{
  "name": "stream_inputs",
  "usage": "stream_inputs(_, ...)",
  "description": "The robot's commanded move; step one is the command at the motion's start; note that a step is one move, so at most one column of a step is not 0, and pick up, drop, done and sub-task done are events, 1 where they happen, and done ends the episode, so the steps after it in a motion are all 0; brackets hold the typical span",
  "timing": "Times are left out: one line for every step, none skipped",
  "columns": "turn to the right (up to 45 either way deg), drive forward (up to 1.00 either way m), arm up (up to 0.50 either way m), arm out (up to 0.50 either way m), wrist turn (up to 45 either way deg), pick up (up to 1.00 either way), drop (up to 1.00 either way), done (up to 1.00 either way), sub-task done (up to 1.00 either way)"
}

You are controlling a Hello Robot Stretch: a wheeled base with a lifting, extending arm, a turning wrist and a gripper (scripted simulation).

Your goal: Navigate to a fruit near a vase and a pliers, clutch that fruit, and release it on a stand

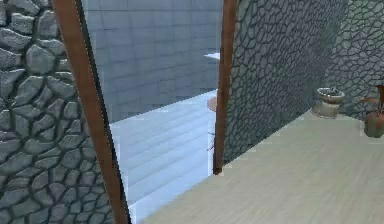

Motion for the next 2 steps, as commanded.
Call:
stream_inputs(0.0,1.00,0.00,0.00,0.0,0.00,0.00,0.00,0.00)
stream_inputs(0.0,0.15,0.00,0.00,0.0,0.00,0.00,0.00,0.00)
